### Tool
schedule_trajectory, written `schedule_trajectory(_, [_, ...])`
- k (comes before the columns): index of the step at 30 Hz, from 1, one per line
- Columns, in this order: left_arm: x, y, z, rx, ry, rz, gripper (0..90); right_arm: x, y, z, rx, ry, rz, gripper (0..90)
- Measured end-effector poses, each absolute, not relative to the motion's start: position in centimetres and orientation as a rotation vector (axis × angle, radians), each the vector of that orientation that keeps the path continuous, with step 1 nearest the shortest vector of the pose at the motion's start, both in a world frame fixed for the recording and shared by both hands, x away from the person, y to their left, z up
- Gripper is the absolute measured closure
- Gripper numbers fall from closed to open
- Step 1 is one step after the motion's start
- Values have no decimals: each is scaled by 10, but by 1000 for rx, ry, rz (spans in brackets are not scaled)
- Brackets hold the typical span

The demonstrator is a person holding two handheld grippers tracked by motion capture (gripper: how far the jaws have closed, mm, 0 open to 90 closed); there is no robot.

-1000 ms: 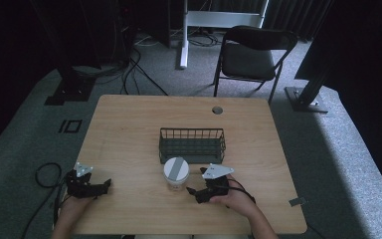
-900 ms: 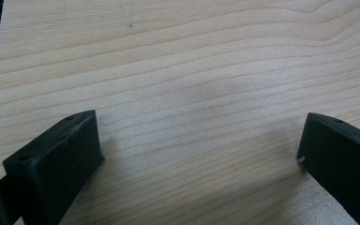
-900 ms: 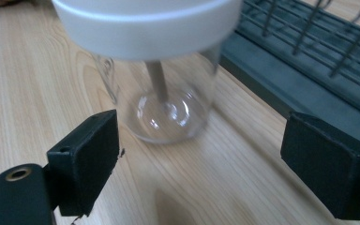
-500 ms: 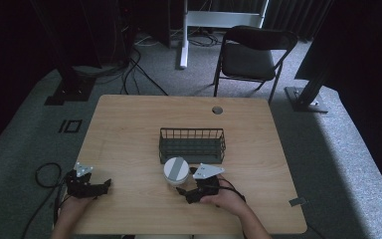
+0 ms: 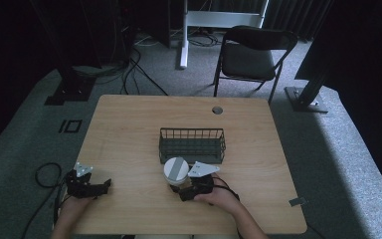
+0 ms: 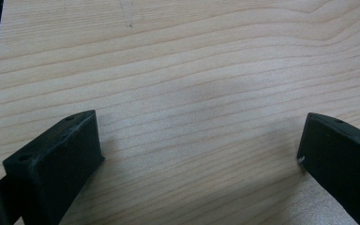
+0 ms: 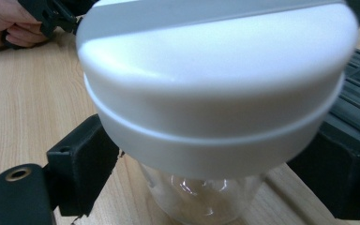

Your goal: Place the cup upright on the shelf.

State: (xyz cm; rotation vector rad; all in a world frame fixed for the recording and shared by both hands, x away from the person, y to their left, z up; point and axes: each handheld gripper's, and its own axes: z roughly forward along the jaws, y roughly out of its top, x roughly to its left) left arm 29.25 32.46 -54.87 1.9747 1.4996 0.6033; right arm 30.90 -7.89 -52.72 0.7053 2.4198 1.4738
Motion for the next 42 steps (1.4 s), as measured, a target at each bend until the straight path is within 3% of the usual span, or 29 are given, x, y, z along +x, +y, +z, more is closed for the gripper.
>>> schedule_trajectory(11, [292,325,-549,1975,1500,603,0,311,-73,-527,703,2402,1473,169])
schedule_trajectory(29, [292,325,-549,1974,1500,603,1,311,-68,-524,670,2410,1437,183])
schedule_trajectory(42, [292,325,-549,1975,1500,603,1,312,-70,-503,674,2393,1485,184])
